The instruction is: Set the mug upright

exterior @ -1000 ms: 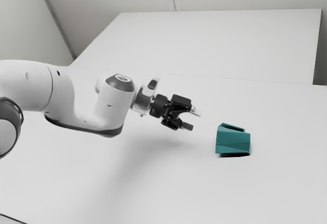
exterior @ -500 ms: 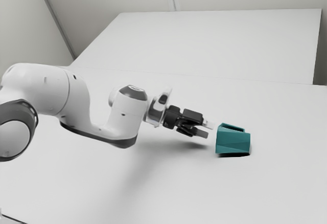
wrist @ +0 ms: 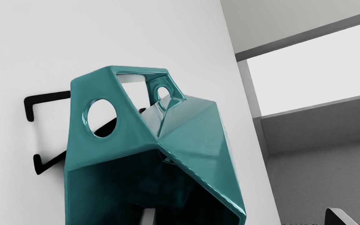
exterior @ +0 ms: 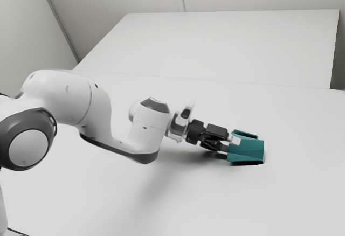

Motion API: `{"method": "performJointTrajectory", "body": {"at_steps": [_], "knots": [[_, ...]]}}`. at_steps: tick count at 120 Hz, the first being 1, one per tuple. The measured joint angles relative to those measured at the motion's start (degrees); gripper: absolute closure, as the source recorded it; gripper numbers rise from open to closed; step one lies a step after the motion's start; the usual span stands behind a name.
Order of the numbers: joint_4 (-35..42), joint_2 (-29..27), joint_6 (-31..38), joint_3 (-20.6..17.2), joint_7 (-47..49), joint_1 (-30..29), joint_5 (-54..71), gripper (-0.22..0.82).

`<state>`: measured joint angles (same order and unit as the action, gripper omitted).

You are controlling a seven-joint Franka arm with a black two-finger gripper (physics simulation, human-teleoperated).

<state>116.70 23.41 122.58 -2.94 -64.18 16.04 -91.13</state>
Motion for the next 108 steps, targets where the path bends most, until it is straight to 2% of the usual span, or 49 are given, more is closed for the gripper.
{"method": "performJointTrajectory", "body": {"at_steps": [16,24,75,90,108], "knots": [[-1.0,0.7,0.0,0.0,0.6,0.7,-0.1,0.02],[-1.5,0.9,0.1,0.0,0.8,1.2,-0.2,0.05],[-1.8,1.1,1.0,0.0,1.8,1.5,-0.2,0.62],[-1.9,1.0,1.1,0.0,2.0,1.6,-0.1,0.70],[-2.4,0.3,1.4,0.0,2.1,1.8,0.2,0.75]]}}
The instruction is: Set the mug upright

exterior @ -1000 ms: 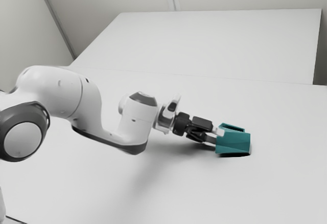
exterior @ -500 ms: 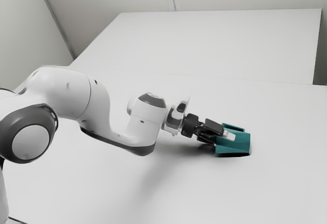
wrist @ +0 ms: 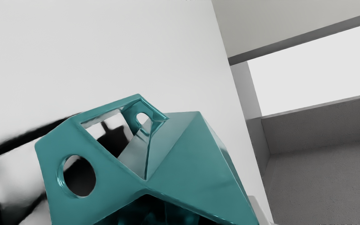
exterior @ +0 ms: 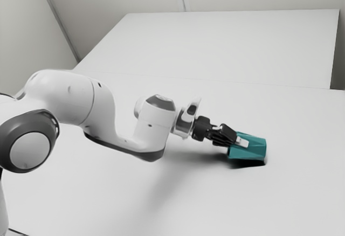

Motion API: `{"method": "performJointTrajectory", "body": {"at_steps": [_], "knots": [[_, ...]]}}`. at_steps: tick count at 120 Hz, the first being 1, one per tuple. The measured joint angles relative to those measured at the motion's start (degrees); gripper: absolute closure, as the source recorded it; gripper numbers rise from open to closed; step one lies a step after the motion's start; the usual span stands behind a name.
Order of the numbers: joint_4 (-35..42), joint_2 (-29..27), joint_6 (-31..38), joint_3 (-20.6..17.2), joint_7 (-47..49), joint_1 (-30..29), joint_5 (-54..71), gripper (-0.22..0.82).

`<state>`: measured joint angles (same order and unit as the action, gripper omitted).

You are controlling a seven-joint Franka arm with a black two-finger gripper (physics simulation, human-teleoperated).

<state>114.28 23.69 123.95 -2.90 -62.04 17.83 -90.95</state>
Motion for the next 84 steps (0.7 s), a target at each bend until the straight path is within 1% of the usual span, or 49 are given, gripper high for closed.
{"method": "performJointTrajectory", "body": {"at_steps": [24,35,63,84], "knots": [[0.2,-3.9,0.4,0.0,0.6,-0.6,3.6,0.78],[0.1,-6.8,0.4,0.0,2.4,-2.1,10.6,0.78],[0.4,-12.0,-0.1,-0.2,8.1,-6.6,27.8,0.79],[0.3,-16.3,-1.9,-1.4,13.4,-10.6,42.1,0.78]]}}
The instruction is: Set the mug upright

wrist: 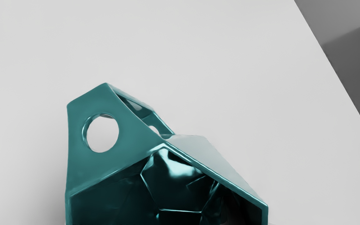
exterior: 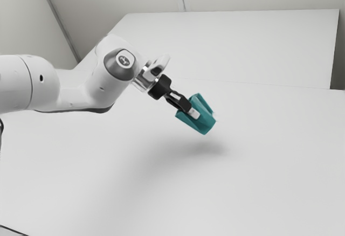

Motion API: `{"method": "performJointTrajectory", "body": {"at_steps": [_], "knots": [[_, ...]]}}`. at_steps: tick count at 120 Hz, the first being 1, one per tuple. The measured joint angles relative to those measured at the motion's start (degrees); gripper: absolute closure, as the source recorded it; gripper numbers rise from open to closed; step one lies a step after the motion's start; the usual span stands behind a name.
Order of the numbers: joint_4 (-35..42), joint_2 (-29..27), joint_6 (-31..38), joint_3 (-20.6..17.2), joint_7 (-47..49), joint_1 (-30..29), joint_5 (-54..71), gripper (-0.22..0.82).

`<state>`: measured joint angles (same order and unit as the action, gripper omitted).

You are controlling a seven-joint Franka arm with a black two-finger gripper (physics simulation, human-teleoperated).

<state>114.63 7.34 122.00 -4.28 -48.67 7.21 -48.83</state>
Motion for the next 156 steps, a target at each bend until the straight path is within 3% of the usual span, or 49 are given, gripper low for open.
{"method": "performJointTrajectory", "body": {"at_steps": [50,92,117,156], "knots": [[-0.1,-4.6,-5.9,-0.2,13.1,-4.2,32.2,0.79],[4.3,-9.2,-6.2,-0.3,23.2,-5.8,46.4,0.79],[11.6,-13.1,-2.9,-0.3,28.2,-4.9,48.2,0.79],[18.4,-14.3,7.7,-0.3,33.9,-4.9,48.6,0.79]]}}
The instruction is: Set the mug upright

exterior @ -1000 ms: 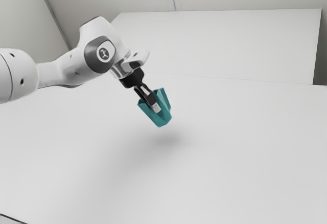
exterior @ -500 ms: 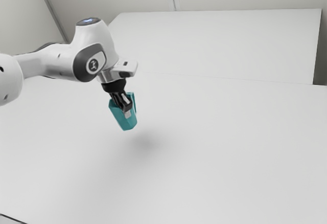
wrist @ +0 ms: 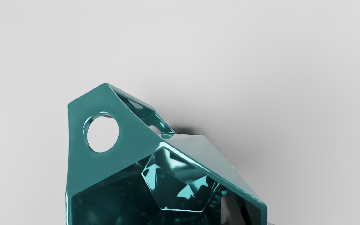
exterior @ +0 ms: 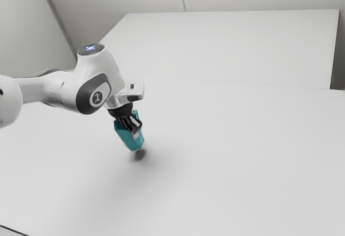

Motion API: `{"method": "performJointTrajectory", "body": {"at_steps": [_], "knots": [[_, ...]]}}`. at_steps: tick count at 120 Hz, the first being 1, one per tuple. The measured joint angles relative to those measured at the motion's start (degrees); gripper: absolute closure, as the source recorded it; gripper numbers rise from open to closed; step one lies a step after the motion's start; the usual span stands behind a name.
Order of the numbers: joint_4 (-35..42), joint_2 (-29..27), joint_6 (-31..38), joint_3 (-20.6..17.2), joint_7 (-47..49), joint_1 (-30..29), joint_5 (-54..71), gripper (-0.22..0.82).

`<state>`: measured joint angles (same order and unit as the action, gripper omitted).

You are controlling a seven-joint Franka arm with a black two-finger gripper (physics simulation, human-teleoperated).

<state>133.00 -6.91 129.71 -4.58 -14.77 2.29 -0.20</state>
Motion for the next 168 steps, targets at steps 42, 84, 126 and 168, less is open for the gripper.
{"method": "performJointTrajectory", "body": {"at_steps": [42,84,126,168], "knots": [[4.3,-1.6,5.2,-0.1,5.2,0.1,0.0,0.79],[8.2,-2.8,7.5,-0.2,9.1,0.2,-0.2,0.79],[9.3,-1.7,9.3,-0.2,11.8,0.2,-0.1,0.78],[9.3,-1.8,9.7,-0.3,12.8,0.3,-0.6,0.49]]}}
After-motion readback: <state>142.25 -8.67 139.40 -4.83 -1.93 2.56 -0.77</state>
